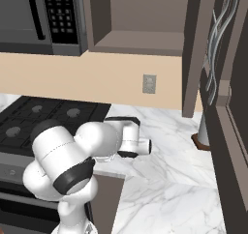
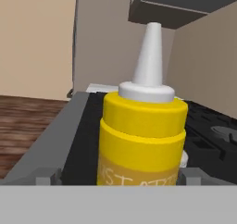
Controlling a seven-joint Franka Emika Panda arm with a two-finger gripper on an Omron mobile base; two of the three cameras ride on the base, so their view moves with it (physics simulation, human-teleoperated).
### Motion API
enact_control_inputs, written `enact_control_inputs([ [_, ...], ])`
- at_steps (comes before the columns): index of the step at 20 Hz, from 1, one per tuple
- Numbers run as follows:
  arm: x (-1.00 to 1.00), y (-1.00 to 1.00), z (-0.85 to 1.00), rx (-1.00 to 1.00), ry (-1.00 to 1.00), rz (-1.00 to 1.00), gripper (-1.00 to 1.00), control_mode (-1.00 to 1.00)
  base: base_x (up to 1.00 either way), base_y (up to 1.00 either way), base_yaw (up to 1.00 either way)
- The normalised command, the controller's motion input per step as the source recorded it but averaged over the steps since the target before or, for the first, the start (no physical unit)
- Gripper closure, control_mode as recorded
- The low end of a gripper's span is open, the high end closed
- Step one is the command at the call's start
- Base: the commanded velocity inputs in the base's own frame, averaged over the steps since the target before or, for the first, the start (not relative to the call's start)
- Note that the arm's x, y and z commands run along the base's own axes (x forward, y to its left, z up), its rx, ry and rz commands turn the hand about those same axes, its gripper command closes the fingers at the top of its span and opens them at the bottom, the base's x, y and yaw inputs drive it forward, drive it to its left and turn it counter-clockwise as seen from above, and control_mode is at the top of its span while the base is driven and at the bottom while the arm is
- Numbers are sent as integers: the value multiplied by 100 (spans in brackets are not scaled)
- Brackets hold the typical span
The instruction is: Take 2 condiments from the cabinet and move them on the counter near the stove.Make sure the condiments are lined up with each other, next to each other.
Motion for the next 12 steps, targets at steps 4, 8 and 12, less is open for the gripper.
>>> enact_control_inputs([
  [4,-22,-8,11,0,-4,-3,-100,-100,0,0,0],
  [8,-12,-10,16,0,-6,-3,-100,-100,0,0,0],
  [12,12,-9,11,0,-3,0,-100,-100,0,0,0],
])
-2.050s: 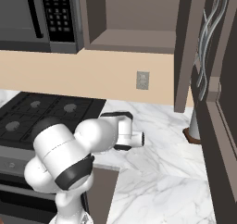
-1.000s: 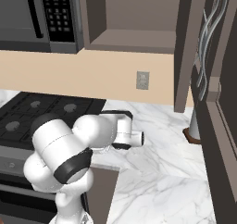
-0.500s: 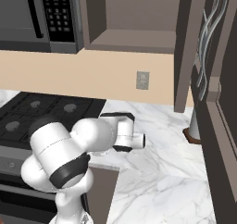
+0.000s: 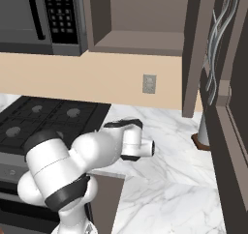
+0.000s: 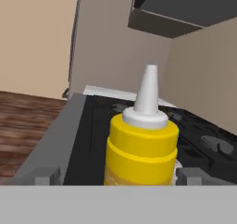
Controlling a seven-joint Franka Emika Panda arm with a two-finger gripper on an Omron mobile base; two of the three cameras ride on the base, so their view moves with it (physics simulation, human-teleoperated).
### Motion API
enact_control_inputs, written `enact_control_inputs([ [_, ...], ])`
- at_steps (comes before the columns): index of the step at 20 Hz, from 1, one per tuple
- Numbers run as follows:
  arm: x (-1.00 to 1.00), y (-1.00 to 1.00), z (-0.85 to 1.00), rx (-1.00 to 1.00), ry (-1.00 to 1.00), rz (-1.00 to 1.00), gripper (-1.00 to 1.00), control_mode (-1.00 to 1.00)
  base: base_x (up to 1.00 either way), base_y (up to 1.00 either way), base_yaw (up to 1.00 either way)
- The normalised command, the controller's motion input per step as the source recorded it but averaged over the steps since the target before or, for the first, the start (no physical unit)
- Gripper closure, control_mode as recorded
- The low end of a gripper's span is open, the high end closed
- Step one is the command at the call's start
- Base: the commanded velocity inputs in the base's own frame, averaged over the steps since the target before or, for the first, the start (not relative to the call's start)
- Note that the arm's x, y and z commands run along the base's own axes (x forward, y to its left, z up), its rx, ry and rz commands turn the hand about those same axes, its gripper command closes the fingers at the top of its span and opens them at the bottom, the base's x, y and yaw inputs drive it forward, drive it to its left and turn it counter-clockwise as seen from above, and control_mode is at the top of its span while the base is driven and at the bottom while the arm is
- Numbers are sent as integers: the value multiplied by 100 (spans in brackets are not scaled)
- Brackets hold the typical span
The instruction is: Take 2 condiments from the cabinet and move them on the counter near the stove.Make sure the condiments are lined up with each other, next to each other.
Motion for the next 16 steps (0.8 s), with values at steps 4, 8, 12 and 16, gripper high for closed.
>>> enact_control_inputs([
  [4,51,-5,0,0,-1,0,-100,-100,0,0,0],
  [8,40,-22,0,0,0,-4,-100,-100,0,0,0],
  [12,26,-34,0,0,0,-7,-100,-100,0,0,0],
  [16,11,-43,0,0,1,-9,-100,-100,0,0,0],
])
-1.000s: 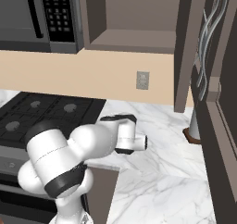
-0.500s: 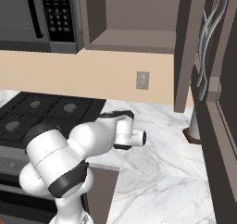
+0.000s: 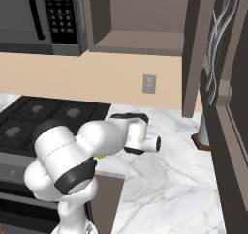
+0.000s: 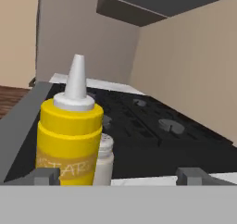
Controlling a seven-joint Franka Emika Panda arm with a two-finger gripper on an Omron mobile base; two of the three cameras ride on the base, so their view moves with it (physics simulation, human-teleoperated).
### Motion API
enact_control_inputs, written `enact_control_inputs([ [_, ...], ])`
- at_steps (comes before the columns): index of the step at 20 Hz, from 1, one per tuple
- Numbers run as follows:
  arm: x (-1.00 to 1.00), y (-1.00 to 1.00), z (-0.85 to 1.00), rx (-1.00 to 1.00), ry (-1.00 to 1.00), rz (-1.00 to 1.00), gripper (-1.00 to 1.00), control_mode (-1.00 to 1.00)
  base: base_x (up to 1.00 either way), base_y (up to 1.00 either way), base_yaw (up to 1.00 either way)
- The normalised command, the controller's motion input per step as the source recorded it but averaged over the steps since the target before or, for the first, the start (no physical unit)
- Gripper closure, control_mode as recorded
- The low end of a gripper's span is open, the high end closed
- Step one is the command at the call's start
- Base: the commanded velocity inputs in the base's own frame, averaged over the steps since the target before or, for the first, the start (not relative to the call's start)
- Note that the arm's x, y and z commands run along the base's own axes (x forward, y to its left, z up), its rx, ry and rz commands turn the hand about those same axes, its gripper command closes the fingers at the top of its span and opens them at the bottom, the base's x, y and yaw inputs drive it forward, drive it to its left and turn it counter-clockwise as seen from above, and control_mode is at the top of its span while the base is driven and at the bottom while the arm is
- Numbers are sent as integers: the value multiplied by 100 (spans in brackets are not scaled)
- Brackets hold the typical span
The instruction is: Take 2 condiments from the cabinet and move them on the counter near the stove.Make sure the condiments are lined up with each other, next to each other.
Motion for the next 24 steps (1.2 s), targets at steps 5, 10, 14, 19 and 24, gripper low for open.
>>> enact_control_inputs([
  [5,-24,-27,0,0,0,-8,-100,-100,0,0,0],
  [10,-54,-8,8,0,0,-6,-100,-100,0,0,0],
  [14,-77,-2,39,3,0,-18,-100,-100,0,0,0],
  [19,-71,21,57,4,1,-31,-100,-100,0,0,0],
  [24,-52,61,56,0,14,-34,-100,-100,0,0,0],
])
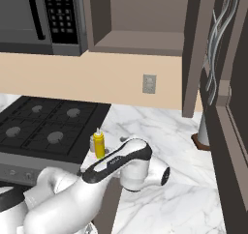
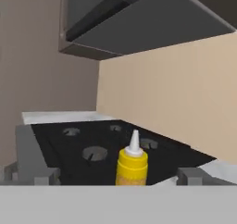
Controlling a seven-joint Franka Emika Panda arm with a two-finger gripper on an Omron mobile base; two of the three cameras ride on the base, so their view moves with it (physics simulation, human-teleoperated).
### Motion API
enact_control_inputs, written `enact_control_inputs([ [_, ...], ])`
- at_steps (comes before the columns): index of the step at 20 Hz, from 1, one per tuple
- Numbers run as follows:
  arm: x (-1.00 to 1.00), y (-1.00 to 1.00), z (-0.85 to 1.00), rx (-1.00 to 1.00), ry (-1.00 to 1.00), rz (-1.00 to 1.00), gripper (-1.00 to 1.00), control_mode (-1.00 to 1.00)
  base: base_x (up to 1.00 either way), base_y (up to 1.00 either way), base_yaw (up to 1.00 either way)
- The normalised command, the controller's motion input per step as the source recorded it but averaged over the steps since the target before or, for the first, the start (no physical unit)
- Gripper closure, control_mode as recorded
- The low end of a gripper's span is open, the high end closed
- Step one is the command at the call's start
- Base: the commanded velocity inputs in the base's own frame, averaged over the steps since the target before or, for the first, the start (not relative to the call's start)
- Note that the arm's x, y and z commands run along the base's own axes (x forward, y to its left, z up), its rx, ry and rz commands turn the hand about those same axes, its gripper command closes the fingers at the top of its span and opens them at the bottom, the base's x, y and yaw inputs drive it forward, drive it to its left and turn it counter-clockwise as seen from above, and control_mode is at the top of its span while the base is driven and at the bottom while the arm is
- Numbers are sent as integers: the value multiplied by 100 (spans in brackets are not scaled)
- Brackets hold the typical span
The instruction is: Take 2 condiments from the cabinet and move them on the counter near the stove.Make sure the condiments are lined up with each other, next to each other.
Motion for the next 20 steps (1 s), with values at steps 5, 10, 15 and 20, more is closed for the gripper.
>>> enact_control_inputs([
  [5,-24,69,76,0,41,-34,-100,-100,0,0,0],
  [10,-14,33,92,-12,68,-29,-100,-100,0,0,0],
  [15,-1,47,46,-34,79,-33,-100,-100,0,0,0],
  [20,0,19,41,-38,79,-35,-100,-100,0,0,0],
])
